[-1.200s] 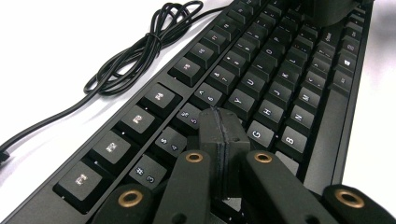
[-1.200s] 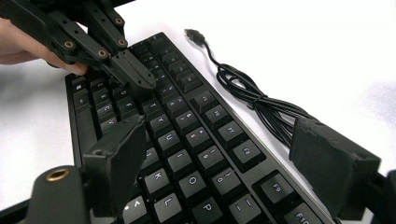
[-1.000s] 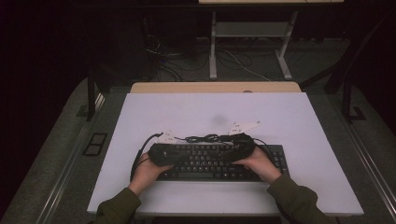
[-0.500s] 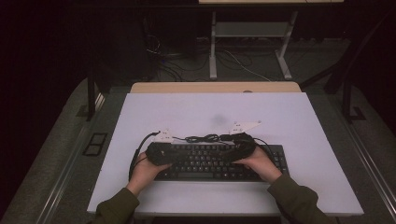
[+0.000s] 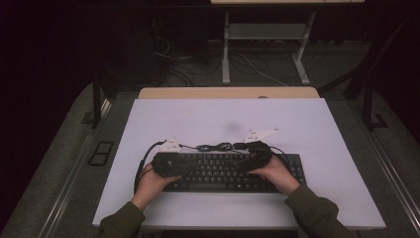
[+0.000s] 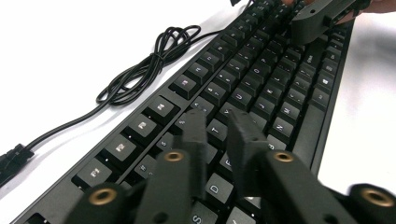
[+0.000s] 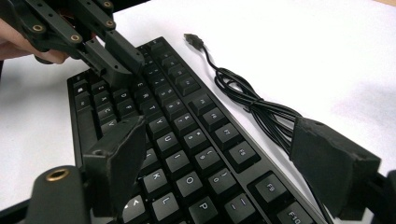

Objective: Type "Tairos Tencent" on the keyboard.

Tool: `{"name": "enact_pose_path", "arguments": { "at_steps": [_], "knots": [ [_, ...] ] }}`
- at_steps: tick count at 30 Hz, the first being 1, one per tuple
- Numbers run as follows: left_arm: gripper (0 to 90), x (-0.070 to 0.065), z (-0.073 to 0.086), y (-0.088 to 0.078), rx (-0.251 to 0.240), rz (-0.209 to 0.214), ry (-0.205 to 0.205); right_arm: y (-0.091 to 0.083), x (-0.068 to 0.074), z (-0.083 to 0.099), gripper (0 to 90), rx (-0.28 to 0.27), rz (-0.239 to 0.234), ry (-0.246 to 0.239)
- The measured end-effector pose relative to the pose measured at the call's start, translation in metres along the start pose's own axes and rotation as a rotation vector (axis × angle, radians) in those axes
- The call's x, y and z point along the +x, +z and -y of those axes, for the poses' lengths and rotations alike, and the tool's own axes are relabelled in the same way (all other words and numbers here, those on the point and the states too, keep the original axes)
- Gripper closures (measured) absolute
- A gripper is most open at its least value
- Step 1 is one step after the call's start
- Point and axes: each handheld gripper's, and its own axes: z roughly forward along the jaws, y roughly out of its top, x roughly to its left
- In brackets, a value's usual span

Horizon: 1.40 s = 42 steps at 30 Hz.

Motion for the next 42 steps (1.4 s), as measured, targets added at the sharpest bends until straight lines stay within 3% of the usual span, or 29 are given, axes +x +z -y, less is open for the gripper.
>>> {"name": "enact_pose_path", "arguments": {
  "at_steps": [9,16,29,42],
  "knots": [
    [36.8,-0.0018,0.0058,-0.0065,-0.008,-0.028,-0.001,-0.0032,-0.0002,0.0002,17.2,-0.011,-0.007,0.001],
    [20.2,-0.0022,0.0086,-0.0089,-0.03,-0.061,-0.011,-0.003,0.0034,-0.0012,15.9,0.016,-0.027,-0.013],
    [14.8,-0.0044,0.0088,-0.006,-0.026,-0.051,-0.006,-0.0021,0.0036,0.0003,27.6,0.04,-0.058,-0.003],
    [14.7,-0.004,0.0089,-0.0057,-0.025,-0.056,-0.006,-0.0029,0.0044,0.0011,58.6,0.051,-0.066,-0.027]
  ]
}}
